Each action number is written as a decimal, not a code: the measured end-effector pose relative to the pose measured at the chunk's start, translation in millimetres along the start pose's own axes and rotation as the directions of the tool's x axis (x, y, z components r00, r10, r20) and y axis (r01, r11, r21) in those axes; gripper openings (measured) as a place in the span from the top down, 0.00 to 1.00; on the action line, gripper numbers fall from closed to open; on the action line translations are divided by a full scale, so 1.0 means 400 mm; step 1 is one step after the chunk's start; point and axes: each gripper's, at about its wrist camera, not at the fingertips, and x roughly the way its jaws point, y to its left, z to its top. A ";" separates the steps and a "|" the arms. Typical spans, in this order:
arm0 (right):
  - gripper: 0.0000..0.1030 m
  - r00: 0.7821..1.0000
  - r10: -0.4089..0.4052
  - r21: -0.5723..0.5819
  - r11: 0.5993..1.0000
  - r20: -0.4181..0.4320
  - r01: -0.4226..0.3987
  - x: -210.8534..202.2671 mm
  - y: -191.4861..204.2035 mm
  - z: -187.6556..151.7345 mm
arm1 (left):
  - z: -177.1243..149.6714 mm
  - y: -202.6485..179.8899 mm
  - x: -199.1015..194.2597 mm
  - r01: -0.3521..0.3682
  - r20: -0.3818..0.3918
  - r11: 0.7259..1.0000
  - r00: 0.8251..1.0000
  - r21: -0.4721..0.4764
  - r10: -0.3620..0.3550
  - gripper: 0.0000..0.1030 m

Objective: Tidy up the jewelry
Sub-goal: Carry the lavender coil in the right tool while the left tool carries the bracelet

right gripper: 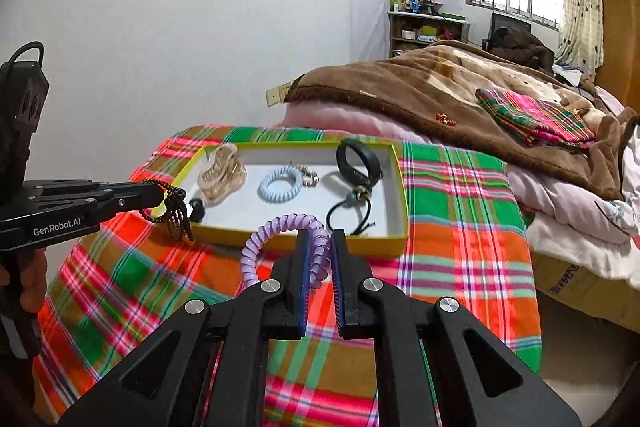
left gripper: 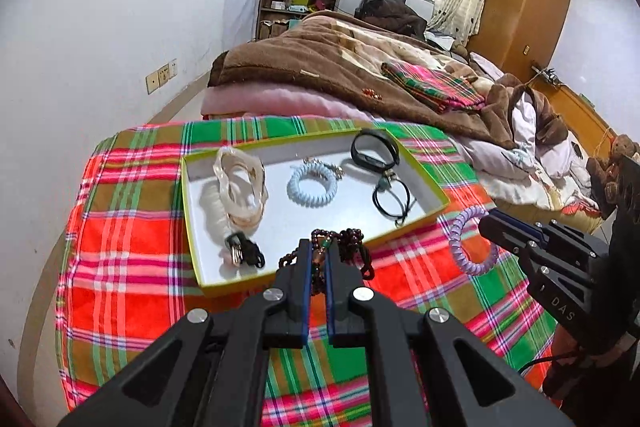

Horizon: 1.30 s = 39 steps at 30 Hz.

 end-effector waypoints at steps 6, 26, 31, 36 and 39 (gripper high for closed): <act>0.90 1.000 -0.003 -0.002 1.000 0.002 0.003 0.035 0.002 0.041 | 0.042 0.008 0.024 0.003 0.007 1.000 1.000 -0.007 -0.003 0.94; 0.90 0.995 -0.017 0.014 1.000 -0.099 0.018 0.238 -0.008 0.090 | 0.064 0.030 0.148 0.006 -0.051 1.000 0.999 -0.027 -0.008 0.94; 0.90 0.991 -0.018 0.004 1.000 -0.130 0.019 0.277 -0.002 0.085 | 0.056 0.034 0.166 0.008 -0.073 1.000 0.997 -0.029 -0.011 0.94; 0.90 0.988 -0.023 -0.006 1.000 -0.155 0.022 0.303 -0.003 0.080 | 0.047 0.038 0.184 0.005 -0.096 1.000 0.995 -0.027 -0.008 0.94; 0.90 0.985 -0.020 -0.012 1.000 -0.170 0.018 0.318 -0.002 0.078 | 0.041 0.033 0.196 0.005 -0.111 1.000 0.994 -0.016 -0.007 0.94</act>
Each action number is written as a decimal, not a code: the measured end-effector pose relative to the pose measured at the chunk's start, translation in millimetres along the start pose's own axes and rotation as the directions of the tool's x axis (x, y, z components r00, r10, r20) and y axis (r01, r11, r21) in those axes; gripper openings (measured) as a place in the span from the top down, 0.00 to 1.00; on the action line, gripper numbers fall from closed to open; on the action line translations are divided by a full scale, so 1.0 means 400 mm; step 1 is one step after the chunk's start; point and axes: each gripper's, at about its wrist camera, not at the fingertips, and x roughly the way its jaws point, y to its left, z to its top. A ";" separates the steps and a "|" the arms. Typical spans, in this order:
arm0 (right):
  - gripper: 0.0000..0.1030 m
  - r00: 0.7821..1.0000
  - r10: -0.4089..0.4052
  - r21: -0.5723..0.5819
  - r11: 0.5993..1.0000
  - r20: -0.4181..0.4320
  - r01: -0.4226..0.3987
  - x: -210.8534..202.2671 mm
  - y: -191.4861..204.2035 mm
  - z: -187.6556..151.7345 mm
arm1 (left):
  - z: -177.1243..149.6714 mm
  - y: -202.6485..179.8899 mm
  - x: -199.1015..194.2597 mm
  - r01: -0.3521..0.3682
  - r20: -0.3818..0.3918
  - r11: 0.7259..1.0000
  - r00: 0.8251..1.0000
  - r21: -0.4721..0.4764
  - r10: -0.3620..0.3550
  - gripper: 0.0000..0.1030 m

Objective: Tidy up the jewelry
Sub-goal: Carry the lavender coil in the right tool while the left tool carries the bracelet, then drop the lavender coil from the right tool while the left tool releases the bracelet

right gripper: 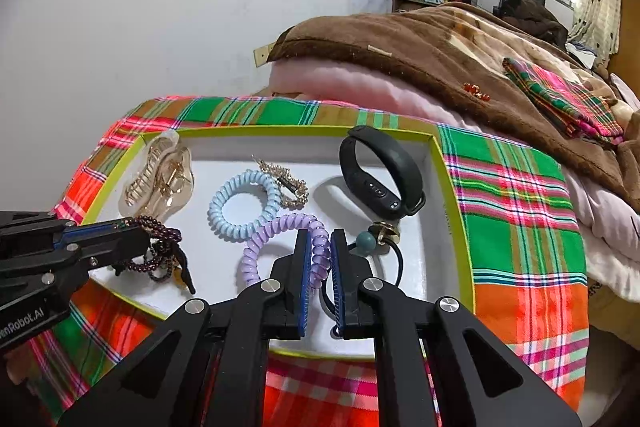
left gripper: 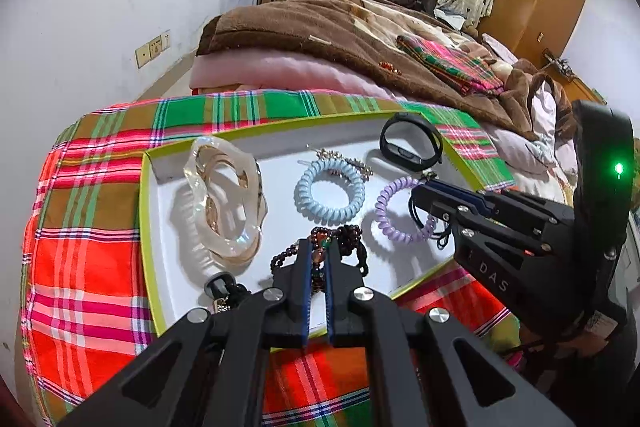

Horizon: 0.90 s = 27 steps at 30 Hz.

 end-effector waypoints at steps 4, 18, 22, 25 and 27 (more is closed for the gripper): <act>0.90 1.000 0.001 -0.004 1.000 -0.012 -0.001 0.011 0.001 -0.003 | -0.002 0.004 0.011 -0.003 -0.012 1.000 1.000 -0.003 0.003 0.94; 0.90 1.000 -0.008 -0.016 1.000 -0.030 0.007 0.031 0.001 -0.004 | -0.012 0.011 0.041 -0.007 -0.061 1.000 0.998 -0.015 0.006 0.94; 0.90 0.999 -0.010 -0.016 1.000 -0.031 0.010 0.033 0.001 -0.006 | -0.015 0.014 0.047 -0.008 -0.070 1.000 0.998 -0.018 0.007 0.94; 0.90 0.999 -0.013 -0.014 1.000 -0.031 0.013 0.033 0.000 -0.007 | -0.015 0.012 0.050 -0.014 -0.073 1.000 0.997 -0.018 0.012 0.94; 0.90 0.999 -0.012 -0.011 1.000 -0.033 0.012 0.034 -0.001 -0.008 | -0.015 0.010 0.049 -0.013 -0.075 1.000 0.997 -0.015 0.012 0.94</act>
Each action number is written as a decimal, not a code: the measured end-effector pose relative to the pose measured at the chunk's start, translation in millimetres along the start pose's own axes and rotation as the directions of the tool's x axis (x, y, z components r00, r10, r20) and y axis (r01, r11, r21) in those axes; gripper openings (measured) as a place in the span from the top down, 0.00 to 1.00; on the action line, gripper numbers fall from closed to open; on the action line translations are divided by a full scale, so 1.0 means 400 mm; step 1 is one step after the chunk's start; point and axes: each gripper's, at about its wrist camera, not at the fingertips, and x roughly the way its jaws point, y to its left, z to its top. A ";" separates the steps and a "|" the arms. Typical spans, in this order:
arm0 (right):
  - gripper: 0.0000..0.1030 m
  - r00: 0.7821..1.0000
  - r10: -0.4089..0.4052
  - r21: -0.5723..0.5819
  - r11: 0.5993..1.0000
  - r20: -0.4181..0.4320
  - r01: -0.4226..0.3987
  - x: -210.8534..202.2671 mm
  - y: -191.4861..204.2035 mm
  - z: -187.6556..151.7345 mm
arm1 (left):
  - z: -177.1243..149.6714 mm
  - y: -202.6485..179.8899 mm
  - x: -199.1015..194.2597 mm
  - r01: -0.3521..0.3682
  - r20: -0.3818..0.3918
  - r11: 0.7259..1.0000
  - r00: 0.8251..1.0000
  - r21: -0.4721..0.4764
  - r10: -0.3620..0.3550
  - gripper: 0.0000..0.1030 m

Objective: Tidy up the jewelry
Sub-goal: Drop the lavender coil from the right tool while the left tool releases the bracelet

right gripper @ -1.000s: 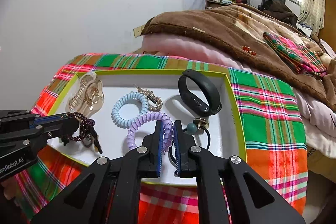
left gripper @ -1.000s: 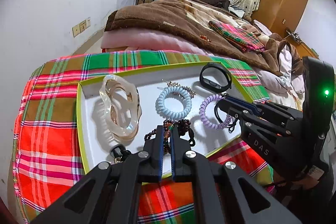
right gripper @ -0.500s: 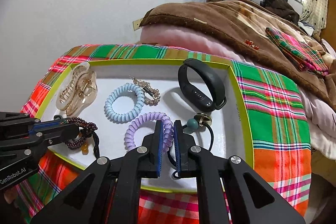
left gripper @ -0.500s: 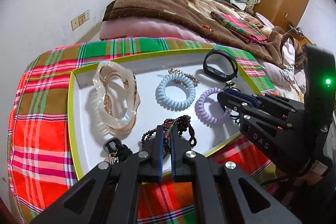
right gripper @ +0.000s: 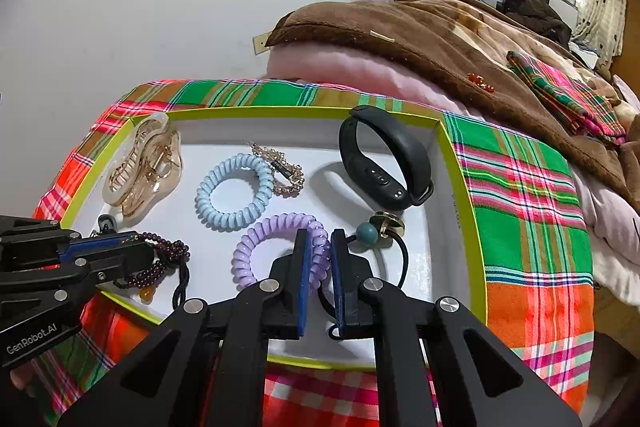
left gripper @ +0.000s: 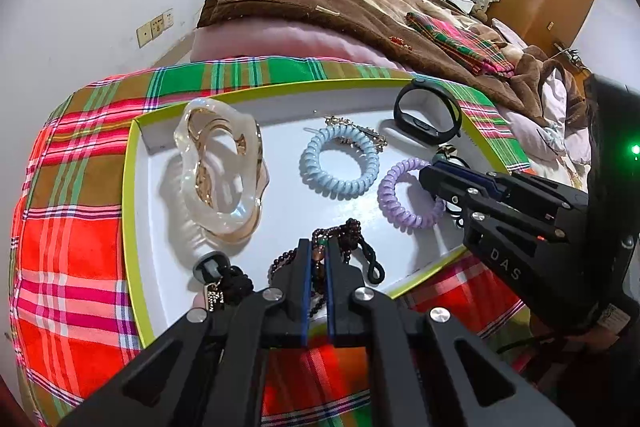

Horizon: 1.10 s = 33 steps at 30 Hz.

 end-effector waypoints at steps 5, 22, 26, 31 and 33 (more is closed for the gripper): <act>0.90 1.000 0.004 0.003 1.000 0.009 -0.004 -0.004 -0.001 0.000 | 0.001 0.000 0.001 0.001 -0.001 1.000 1.000 -0.002 -0.001 0.87; 0.85 0.999 0.009 0.010 1.000 0.032 -0.009 -0.020 -0.002 0.001 | 0.001 0.001 -0.011 -0.019 0.010 1.000 1.000 -0.010 0.019 0.68; 0.73 0.999 0.002 0.015 1.000 0.041 -0.002 -0.031 -0.003 0.000 | -0.002 -0.005 -0.017 -0.025 0.014 1.000 1.000 -0.004 0.025 0.62; 0.72 0.999 -0.004 0.018 1.000 0.051 0.003 -0.046 -0.003 0.000 | -0.005 -0.011 -0.027 -0.035 0.019 0.999 0.999 -0.006 0.035 0.60; 0.72 0.998 -0.006 0.020 1.000 0.057 0.005 -0.054 -0.005 0.000 | -0.005 -0.013 -0.035 -0.039 0.025 0.999 0.999 -0.007 0.040 0.57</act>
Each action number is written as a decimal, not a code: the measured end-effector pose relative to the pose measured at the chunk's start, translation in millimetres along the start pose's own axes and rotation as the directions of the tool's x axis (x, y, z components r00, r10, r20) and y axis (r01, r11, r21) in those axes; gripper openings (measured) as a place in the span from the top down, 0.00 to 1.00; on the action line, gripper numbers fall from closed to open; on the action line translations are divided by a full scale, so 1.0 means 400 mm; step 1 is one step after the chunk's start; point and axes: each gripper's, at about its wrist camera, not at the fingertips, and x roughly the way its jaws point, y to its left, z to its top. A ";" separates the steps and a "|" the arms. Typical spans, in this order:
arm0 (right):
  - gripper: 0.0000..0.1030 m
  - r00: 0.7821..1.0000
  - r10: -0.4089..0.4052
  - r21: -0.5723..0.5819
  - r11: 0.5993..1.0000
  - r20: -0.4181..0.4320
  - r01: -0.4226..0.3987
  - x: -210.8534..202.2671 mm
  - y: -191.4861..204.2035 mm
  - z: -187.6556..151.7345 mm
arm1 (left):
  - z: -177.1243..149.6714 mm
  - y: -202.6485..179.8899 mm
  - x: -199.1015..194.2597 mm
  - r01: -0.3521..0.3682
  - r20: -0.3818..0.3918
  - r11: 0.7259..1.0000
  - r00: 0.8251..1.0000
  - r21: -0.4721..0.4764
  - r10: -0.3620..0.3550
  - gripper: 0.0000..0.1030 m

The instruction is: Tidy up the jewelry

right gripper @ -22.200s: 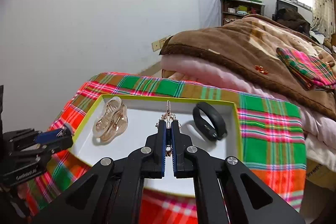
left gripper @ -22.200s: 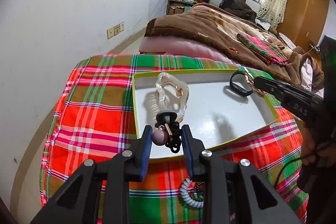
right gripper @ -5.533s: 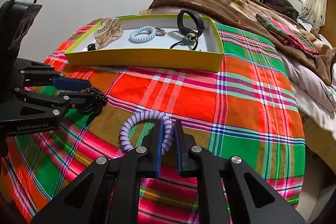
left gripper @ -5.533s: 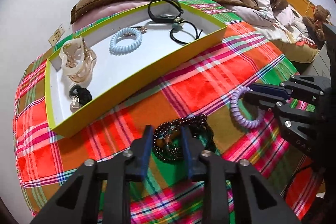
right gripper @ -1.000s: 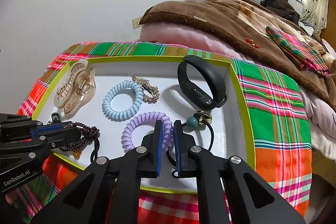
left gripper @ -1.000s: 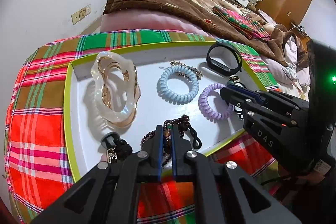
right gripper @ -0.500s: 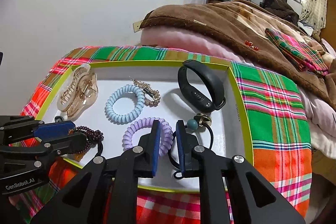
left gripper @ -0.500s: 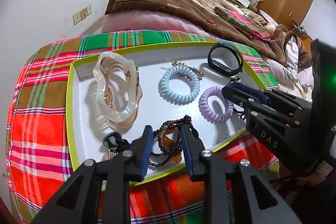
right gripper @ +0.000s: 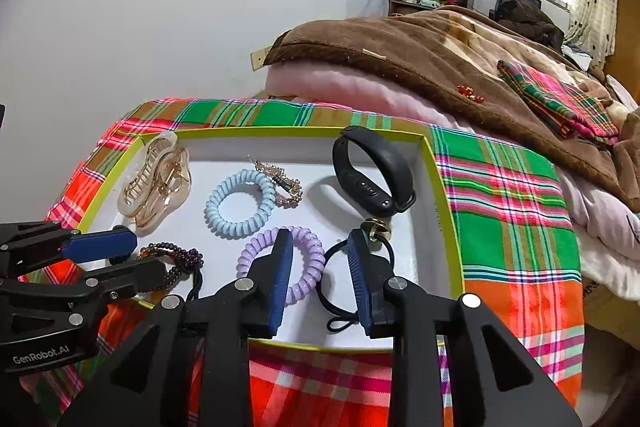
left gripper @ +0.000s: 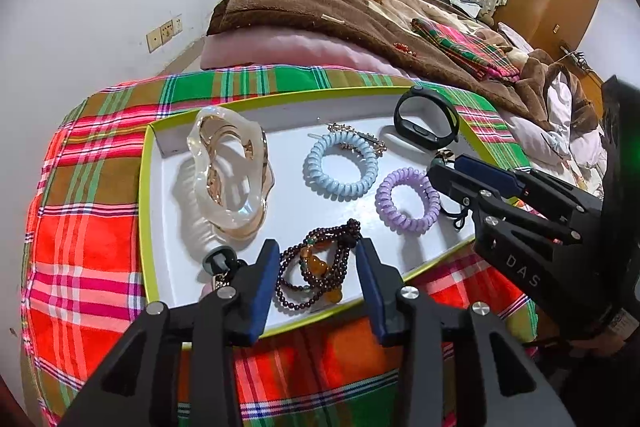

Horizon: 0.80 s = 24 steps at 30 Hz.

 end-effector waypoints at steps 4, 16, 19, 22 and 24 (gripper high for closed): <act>0.72 1.000 0.001 0.011 1.000 0.018 -0.001 -0.026 -0.003 -0.002 | -0.005 -0.008 -0.023 -0.033 0.026 0.999 0.999 0.001 0.033 0.54; 0.71 0.993 0.011 0.037 0.999 0.120 -0.016 -0.161 0.013 -0.048 | -0.068 -0.024 -0.125 -0.168 0.137 0.984 0.975 -0.058 0.175 0.52; 0.71 0.990 0.007 0.031 0.999 0.140 -0.012 -0.194 0.027 -0.069 | -0.094 -0.028 -0.151 -0.182 0.164 0.980 0.968 -0.077 0.193 0.52; 0.71 0.989 0.009 0.026 1.000 0.151 -0.013 -0.217 0.042 -0.094 | -0.122 -0.035 -0.173 -0.215 0.188 0.973 0.956 -0.081 0.227 0.52; 0.71 0.988 0.013 0.022 1.000 0.156 -0.016 -0.231 0.054 -0.112 | -0.139 -0.041 -0.185 -0.224 0.200 0.971 0.951 -0.080 0.236 0.52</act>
